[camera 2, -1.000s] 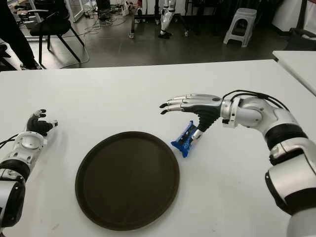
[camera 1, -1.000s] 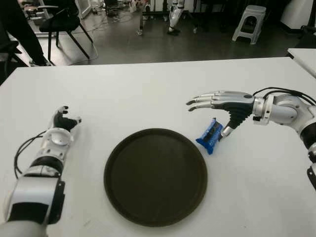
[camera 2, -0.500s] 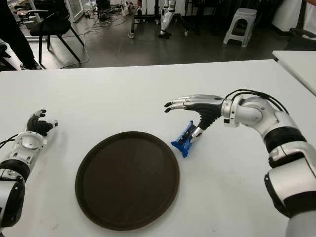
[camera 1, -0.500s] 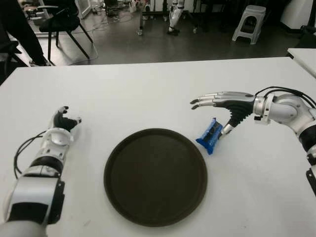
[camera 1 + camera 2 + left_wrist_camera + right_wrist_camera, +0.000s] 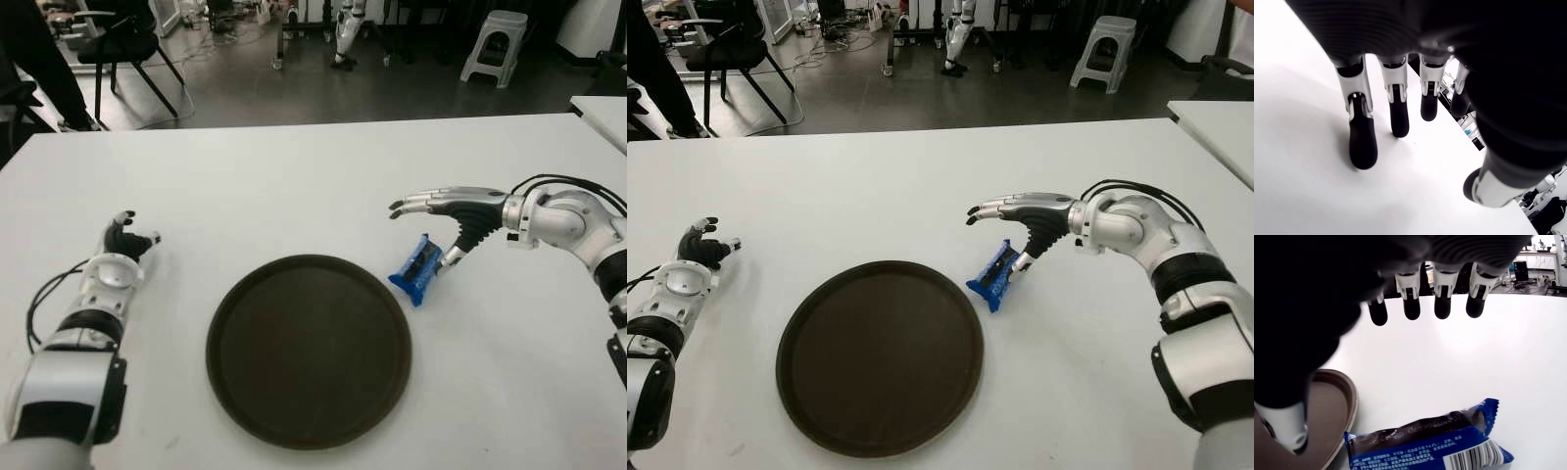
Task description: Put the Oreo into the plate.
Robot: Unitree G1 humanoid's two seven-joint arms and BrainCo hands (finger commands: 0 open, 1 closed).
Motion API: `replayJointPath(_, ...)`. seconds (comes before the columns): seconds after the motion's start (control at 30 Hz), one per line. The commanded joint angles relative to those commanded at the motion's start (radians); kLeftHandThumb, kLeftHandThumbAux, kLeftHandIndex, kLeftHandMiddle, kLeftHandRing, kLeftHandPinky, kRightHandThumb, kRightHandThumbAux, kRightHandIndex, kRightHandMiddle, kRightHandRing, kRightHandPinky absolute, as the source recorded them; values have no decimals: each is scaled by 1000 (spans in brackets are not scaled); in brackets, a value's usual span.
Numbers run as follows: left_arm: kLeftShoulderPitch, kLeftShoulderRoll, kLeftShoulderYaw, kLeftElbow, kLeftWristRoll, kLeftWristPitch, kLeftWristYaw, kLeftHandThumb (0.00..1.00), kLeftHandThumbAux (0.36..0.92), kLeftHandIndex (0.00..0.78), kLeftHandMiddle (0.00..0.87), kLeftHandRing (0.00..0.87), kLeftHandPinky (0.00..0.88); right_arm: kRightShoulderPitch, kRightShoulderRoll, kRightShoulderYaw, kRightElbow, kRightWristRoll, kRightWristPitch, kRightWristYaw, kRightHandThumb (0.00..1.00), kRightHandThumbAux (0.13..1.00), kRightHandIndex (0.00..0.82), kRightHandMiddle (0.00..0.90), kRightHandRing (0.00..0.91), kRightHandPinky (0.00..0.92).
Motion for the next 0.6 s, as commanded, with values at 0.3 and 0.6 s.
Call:
replayJointPath(0.3, -1, -2, 0, -1, -4, 3, 0, 268, 739, 48, 138, 169, 182, 8, -4, -1, 16, -10, -6, -20, 0, 605, 0, 0, 0, 0)
replayJointPath(0.6, -1, -2, 2, 0, -6, 2, 0, 264, 740, 58, 155, 189, 212, 15, -25, 20, 23, -68, -32, -89, 0, 596, 0, 0, 0, 0)
